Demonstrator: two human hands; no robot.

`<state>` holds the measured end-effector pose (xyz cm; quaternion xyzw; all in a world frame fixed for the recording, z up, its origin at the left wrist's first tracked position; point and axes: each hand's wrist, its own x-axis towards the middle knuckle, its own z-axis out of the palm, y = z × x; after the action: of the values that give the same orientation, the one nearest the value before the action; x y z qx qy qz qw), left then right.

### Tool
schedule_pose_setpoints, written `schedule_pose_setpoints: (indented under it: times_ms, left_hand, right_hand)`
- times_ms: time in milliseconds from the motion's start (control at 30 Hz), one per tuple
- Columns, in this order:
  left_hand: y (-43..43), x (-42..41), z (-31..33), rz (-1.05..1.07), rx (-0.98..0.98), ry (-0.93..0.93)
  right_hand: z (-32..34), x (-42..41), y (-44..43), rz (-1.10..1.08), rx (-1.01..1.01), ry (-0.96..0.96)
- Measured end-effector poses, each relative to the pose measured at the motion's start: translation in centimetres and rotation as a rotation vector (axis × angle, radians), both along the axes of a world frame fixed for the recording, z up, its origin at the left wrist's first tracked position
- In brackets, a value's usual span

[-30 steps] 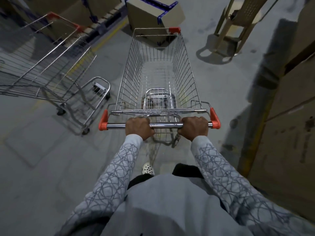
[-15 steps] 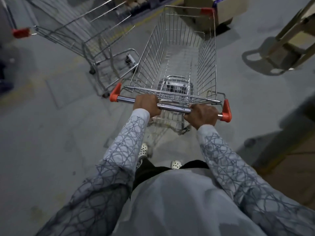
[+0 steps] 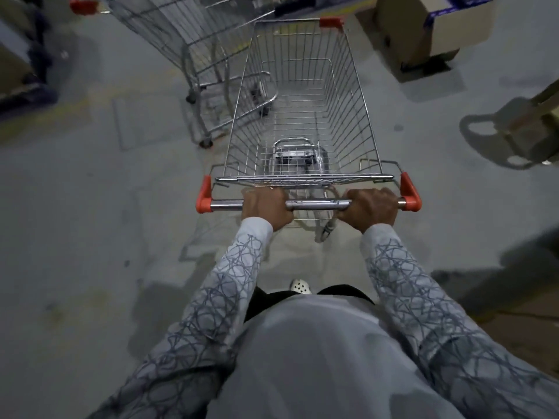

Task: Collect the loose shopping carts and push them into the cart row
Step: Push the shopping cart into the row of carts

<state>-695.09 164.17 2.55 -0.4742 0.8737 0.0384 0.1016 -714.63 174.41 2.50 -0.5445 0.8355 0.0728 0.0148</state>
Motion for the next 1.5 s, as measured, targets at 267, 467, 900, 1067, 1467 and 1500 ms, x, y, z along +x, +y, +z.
schedule_pose_setpoints:
  times_ms: [267, 467, 900, 1067, 1467, 1500]
  left_hand:
    - [3.6, 3.8, 0.1, 0.133, 0.019, 0.046]
    - [5.3, 6.0, 0.5, 0.202, 0.061, 0.098]
    - [7.0, 16.2, 1.3, 0.651, 0.215, 0.02]
    - [6.7, 21.3, 1.5, 0.818, 0.17, 0.017]
    - [3.6, 30.1, 1.9, 1.01, 0.082, 0.054]
    - [3.2, 30.6, 1.9, 1.017, 0.078, 0.044]
  right_hand:
    - [0.5, 1.6, -1.0, 0.157, 0.033, 0.028]
    - [1.0, 2.6, -2.6, 0.287, 0.029, 0.06]
    - [0.7, 9.5, -6.5, 0.59, 0.037, -0.001]
    - [0.7, 14.2, -9.0, 0.635, 0.036, -0.029]
    - [1.3, 25.0, -15.8, 0.738, 0.093, 0.002]
    - [1.5, 25.8, -16.5, 0.746, 0.099, 0.002]
